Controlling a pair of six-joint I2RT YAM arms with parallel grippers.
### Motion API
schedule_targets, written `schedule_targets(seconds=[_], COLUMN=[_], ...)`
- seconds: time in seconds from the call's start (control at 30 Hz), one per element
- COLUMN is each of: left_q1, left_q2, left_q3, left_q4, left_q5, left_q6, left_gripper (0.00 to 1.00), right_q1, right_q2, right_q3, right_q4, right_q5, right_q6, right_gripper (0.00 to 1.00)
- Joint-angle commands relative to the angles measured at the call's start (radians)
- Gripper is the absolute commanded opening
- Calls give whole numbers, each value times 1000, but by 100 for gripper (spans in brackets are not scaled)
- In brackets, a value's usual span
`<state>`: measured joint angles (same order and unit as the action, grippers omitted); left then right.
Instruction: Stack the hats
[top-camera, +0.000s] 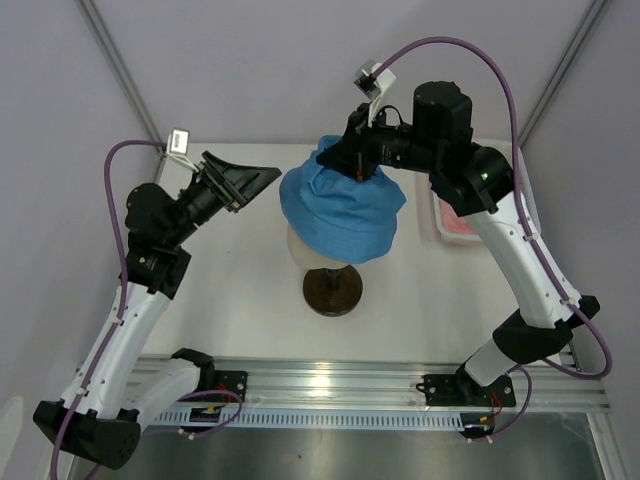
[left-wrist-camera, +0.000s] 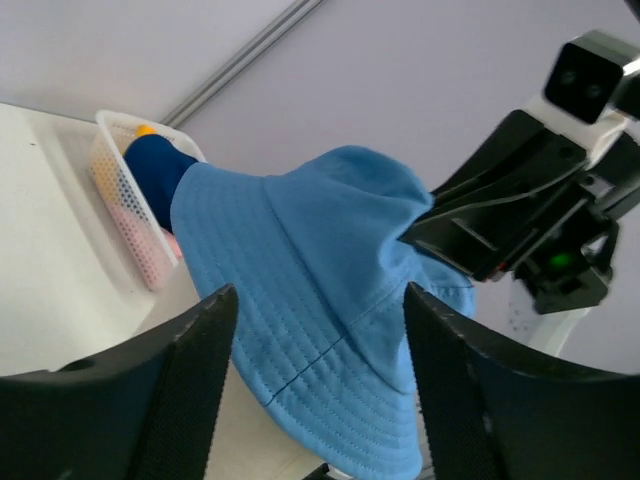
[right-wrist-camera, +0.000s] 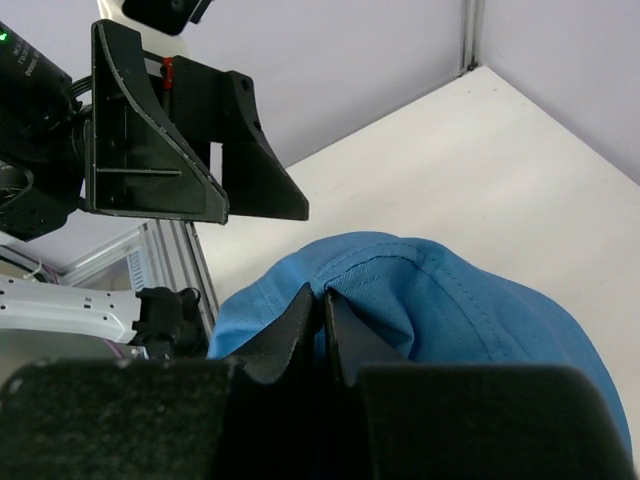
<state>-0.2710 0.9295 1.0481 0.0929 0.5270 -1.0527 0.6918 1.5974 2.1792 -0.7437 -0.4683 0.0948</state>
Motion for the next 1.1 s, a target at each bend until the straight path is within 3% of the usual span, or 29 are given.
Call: schedule_targets(seconds=[0.0, 0.07, 0.13, 0.27, 0.67, 0.87, 0.93, 0.97, 1.0, 1.03, 1.07], left_q1=[-10, -20, -27, -46, -120, -169, -183, -185, -185, -186, -185], left_q2=[-12, -18, -20, -53, -66, -8, -1, 2, 8, 9, 9], left_q3=[-28, -27, 1, -19, -60, -34, -31, -28, -22, -22, -22], left_q4=[112, 93, 39, -56, -101, -18, -13, -12, -18, -28, -35], left_q5=[-2, -15, -33, -123, -220, -191, -203, -206, -208, -220, -232], left_q6=[-108, -122, -99, -95, -154, -184, -181, -178, -175, -175, -171], left_gripper=[68, 68, 75, 78, 71, 47, 32, 24, 2, 1, 1], right_q1=[-18, -20, -21, -23, -26, -31, -29, -31, -34, -41, -49], right_q2=[-65, -80, -82, -108, -168, -175, -177, -178, -180, -185, -188], right_q3=[-91, -111, -117, -139, -236, -256, -260, -260, -265, -268, -271], right_q4=[142, 156, 158, 167, 208, 216, 213, 211, 211, 208, 208], right_q5=[-59, -59, -58, -36, 10, 19, 26, 30, 37, 36, 27], right_q6=[22, 19, 19, 17, 26, 25, 23, 20, 20, 25, 34], right_gripper=[10, 10, 10, 10, 10, 11, 11, 14, 17, 23, 38])
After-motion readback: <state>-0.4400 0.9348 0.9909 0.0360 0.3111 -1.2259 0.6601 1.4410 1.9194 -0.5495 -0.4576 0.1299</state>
